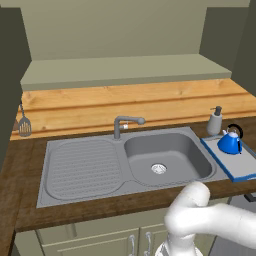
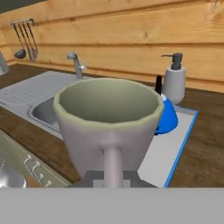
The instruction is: Pick the kettle from the counter and place it on the tray. Then pick the mug from the cabinet and place it on the tray. Then close the cabinet doors.
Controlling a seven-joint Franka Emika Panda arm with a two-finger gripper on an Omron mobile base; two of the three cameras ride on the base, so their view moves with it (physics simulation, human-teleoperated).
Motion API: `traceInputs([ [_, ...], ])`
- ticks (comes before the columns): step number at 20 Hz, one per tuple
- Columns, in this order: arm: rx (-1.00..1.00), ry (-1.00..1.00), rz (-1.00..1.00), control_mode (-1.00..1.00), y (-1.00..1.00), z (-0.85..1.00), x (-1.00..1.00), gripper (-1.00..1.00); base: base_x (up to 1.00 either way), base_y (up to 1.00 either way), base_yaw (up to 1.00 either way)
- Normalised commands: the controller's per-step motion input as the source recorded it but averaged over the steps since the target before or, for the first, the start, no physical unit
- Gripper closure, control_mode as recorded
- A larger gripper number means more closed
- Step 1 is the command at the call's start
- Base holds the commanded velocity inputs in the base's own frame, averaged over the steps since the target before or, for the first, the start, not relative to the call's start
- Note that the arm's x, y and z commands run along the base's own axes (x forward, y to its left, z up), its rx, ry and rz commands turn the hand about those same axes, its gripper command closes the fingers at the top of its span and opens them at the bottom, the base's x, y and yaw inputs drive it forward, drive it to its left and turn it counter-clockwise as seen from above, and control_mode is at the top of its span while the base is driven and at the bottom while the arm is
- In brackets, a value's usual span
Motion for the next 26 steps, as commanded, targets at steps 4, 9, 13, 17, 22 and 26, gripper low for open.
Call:
traceInputs([
  [4, 0.02, 0.0, 0.02, -1.0, 0.0, -0.47, 0.32, 1.0, 0.0, 0.0, 0.0],
  [9, -0.01, -0.03, 0.0, -1.0, 0.0, -0.53, 0.29, 1.0, 0.0, 0.0, 0.0],
  [13, -0.06, -0.03, 0.0, -1.0, 0.0, -0.46, 0.3, 1.0, 0.0, 0.0, 0.0],
  [17, -0.08, 0.0, 0.0, -1.0, 0.15, -0.21, 0.4, 1.0, 0.0, 0.0, 0.0],
  [22, -0.11, 0.0, 0.0, -1.0, 0.07, -0.32, 0.37, 1.0, 0.0, 0.0, 0.0],
  [26, -0.06, -0.03, 0.0, -1.0, 0.07, -0.54, 0.19, 1.0, 0.0, 0.0, 0.0],
])
